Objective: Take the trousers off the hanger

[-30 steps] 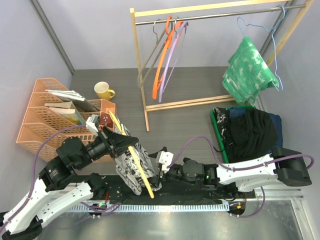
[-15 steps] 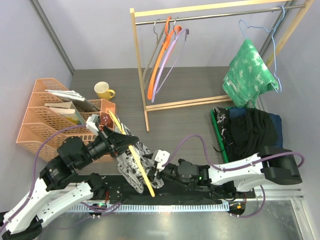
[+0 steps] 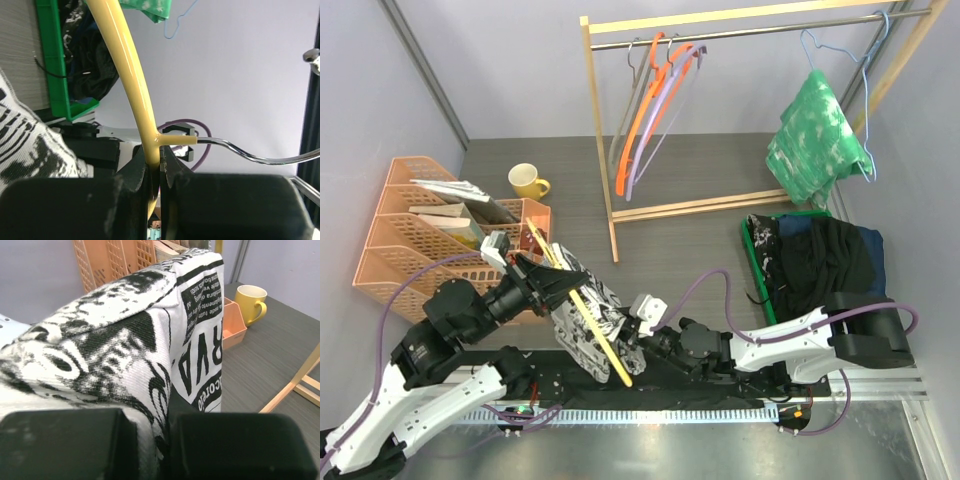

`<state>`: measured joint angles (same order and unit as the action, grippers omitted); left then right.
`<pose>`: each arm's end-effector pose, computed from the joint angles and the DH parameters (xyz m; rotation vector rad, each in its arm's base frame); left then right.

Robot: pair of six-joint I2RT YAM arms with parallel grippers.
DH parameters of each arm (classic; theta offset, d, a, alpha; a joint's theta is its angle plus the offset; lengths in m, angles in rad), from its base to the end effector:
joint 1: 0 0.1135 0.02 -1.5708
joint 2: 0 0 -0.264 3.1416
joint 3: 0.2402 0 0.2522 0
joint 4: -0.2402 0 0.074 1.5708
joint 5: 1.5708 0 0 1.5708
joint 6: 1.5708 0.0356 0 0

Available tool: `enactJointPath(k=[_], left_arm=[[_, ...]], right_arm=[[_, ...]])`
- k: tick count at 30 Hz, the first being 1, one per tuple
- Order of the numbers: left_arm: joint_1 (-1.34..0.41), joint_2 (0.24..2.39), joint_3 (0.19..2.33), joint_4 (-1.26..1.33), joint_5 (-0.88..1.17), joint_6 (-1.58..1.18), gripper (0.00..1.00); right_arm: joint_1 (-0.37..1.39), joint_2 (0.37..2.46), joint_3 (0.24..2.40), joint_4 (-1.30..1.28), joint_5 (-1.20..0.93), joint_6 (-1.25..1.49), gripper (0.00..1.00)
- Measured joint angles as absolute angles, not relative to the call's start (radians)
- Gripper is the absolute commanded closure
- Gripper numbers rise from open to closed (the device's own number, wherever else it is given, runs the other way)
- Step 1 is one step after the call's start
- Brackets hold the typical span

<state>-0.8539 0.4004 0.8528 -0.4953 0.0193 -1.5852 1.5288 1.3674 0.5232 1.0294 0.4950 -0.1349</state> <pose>0.0523 -0.0611 0.3727 -0.6926 1.8604 -1.7922 0.0286 0.2768 0.2482 -0.7448 1.2528 0.8081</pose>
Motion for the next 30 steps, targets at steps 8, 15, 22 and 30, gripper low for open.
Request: enactJointPath(k=[8, 15, 22, 30], left_arm=[[-0.858, 0.377, 0.936, -0.683, -0.020, -1.529, 1.00], [-0.858, 0.344, 0.918, -0.712, -0.037, -1.493, 1.00], [-0.858, 0.345, 0.916, -0.723, -0.060, -1.430, 1.00], [-0.858, 0.355, 0.906, -0.724, -0.084, -1.361, 1.00]], right_arm=[[1.529, 1.263, 0.525, 0.929, 0.504, -0.122, 0.99], [1.529, 1.174, 0.615, 0.732, 0.506, -0.068, 0.99], [1.529, 1.114, 0.731, 0.499, 0.552, -0.035, 0.99], [1.529, 1.062, 0.921, 0.281, 0.623, -0.028, 0.99]])
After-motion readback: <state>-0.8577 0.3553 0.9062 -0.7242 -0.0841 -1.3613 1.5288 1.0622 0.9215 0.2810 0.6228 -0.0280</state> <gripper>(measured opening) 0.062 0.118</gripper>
